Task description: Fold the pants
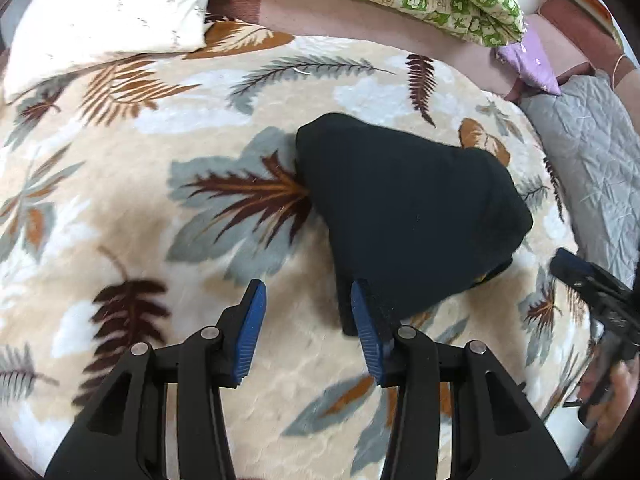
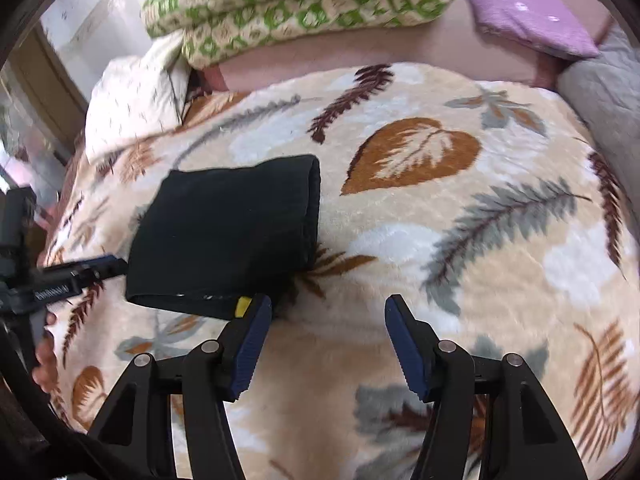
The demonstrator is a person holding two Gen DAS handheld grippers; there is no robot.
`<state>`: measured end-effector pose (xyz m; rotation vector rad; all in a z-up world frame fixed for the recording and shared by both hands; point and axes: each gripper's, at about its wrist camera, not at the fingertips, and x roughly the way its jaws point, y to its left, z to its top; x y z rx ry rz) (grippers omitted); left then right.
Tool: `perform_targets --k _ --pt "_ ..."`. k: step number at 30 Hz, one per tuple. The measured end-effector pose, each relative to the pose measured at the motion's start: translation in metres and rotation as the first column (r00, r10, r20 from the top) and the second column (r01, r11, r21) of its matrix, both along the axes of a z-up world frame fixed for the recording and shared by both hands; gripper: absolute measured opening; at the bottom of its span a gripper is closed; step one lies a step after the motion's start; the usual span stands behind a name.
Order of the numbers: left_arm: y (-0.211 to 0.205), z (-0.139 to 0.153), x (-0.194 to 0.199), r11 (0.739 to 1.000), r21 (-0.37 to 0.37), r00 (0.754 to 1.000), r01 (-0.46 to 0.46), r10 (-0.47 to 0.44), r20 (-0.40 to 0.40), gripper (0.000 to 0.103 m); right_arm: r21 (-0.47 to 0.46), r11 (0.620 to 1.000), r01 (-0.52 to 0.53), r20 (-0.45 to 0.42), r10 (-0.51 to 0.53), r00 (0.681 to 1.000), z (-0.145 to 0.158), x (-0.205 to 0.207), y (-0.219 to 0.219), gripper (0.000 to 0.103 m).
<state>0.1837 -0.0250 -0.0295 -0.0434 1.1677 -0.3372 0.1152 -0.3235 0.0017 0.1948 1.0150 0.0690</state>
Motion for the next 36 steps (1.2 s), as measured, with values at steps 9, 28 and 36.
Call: perform_targets --k 9,28,36 --pt "-0.012 0.012 -0.055 0.99 0.104 0.992 -0.1 0.091 0.087 0.042 -0.103 0.993 0.053 0.096 -0.043 0.994 0.022 -0.062 0.05 0.084" --pt "0.001 0.0 -0.139 0.95 0.068 0.926 -0.305 0.279 0.252 0.043 -0.197 0.967 0.164 0.225 -0.118 0.967 0.015 -0.133 0.108 0.102" --pt "-0.002 0.005 -0.149 0.944 0.119 0.911 -0.308 0.257 0.322 0.05 -0.233 0.961 0.148 0.264 -0.084 0.961 0.018 -0.148 0.119 0.102"
